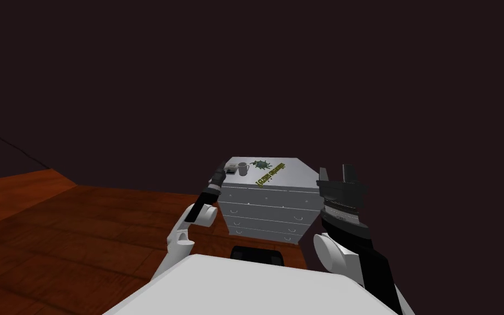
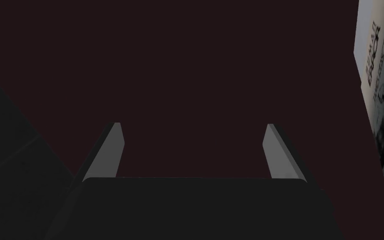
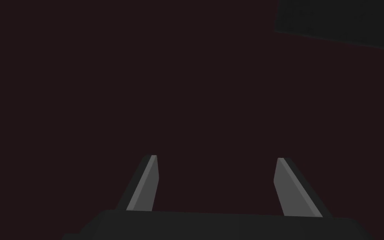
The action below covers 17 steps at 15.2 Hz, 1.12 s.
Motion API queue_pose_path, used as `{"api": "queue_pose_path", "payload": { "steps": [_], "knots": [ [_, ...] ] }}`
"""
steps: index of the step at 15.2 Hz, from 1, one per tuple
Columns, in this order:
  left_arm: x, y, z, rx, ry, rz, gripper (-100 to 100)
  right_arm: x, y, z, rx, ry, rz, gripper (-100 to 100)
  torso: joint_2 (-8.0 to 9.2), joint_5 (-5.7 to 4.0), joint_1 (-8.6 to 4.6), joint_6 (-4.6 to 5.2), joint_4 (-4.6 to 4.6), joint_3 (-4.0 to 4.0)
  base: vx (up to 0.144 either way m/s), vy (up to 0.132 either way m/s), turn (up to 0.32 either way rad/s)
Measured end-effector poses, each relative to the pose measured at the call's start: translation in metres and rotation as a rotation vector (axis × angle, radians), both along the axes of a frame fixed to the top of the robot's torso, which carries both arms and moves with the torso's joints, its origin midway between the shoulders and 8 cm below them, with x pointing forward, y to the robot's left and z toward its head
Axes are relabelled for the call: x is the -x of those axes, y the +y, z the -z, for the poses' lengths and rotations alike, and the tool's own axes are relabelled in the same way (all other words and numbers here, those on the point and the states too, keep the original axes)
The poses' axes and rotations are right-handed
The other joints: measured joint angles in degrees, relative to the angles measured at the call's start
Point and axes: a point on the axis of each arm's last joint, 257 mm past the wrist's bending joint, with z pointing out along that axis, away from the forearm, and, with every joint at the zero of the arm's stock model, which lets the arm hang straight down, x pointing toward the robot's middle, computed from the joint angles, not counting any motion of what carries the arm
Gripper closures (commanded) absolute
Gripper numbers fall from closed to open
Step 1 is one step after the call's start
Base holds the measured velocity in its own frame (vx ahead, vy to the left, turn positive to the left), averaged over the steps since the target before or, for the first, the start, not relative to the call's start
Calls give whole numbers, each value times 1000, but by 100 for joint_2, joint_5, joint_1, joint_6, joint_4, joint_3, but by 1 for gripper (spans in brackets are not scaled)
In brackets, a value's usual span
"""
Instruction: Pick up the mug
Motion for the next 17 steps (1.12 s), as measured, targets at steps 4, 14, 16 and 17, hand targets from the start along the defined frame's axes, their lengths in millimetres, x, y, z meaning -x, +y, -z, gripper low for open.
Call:
{"api": "queue_pose_path", "payload": {
  "steps": [4, 14, 16, 17],
  "knots": [
    [-27, 1, 14, -30, 67, -3, -100, 0, 0, 0, 0, 0, 0, 0, -1, 0, -1, -1, 0, 0, -18, 10, -16],
    [-91, 1, 43, -97, 229, -18, -100, 0, 0, 0, 0, 0, 0, 0, -1, -1, -2, -1, 0, 0, -22, 12, -18],
    [-99, 0, 45, -107, 255, -21, -100, 0, 0, 0, 0, 0, 0, 0, -2, -1, -3, -1, 0, -1, -18, 9, -23],
    [-105, 2, 47, -114, 276, -23, -100, 0, 0, 0, 0, 0, 0, 0, -1, -1, -3, -1, 0, -1, -17, 10, -12]
  ]
}}
